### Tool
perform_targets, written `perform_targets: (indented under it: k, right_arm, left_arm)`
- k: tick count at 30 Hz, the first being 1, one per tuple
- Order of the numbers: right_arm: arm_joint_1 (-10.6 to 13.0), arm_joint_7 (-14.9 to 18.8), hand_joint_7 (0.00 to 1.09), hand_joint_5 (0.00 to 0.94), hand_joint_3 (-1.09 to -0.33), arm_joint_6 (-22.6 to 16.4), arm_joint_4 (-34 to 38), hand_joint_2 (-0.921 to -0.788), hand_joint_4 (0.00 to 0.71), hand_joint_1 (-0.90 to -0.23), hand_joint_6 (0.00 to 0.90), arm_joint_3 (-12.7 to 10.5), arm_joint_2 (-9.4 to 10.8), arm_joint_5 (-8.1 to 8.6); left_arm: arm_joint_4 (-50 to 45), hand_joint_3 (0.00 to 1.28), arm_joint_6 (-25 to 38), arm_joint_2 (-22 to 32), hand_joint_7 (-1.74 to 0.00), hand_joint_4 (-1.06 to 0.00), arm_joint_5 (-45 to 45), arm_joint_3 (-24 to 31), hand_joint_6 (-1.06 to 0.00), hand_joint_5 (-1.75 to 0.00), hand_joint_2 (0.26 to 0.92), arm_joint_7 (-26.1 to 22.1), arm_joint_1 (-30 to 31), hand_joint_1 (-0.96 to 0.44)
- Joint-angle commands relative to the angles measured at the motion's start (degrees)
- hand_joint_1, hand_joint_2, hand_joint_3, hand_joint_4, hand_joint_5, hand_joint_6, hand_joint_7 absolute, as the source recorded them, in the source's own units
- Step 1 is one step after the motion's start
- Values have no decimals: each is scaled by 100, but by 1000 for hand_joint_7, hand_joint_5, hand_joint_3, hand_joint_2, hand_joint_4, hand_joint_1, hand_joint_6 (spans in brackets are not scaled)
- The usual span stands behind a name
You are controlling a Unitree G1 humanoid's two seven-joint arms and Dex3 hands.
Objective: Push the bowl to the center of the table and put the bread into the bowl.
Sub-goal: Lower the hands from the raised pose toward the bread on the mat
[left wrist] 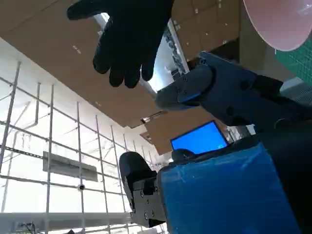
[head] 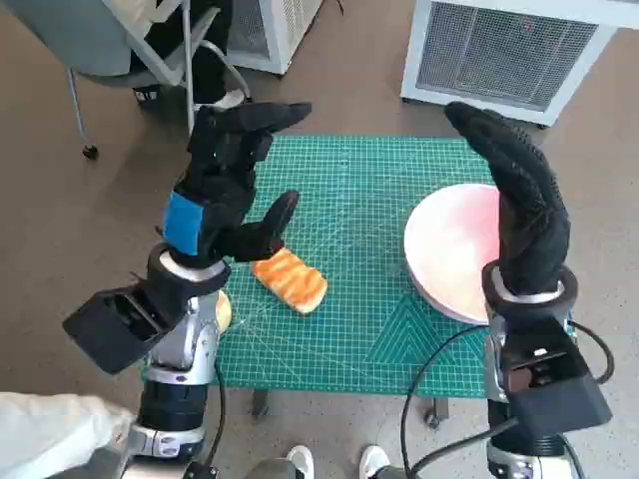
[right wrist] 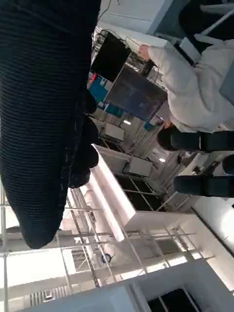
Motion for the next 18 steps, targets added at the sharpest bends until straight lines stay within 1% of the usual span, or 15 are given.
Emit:
perform_targets:
  k: [1,6,13,18]
  right_arm:
    - [107,54,755,0,-571,11,6,-921,399,-477,16,36,12,48]
    - [130,66,756,0,-572,5,-10,-921,398,-471,15,49,18,69]
    - [165,54,757,1,-574,18,-69,-921,400,-467,14,64,16,24]
    - [194,68,760,1,-576,52,-95,-921,400,-463,13,47,-16,38]
  left_arm:
    - [-50,773,-9,-8,-1058,1,44,-16,1,-880,718,9,76,-231]
    - [-79,773,4,-22,-1057,1,46,-30,1,-877,719,19,107,-231]
    - [-128,772,49,-37,-1052,1,8,-41,1,-872,721,14,140,-235]
    - [-171,771,72,-51,-1049,1,-9,-49,1,-868,723,14,177,-236]
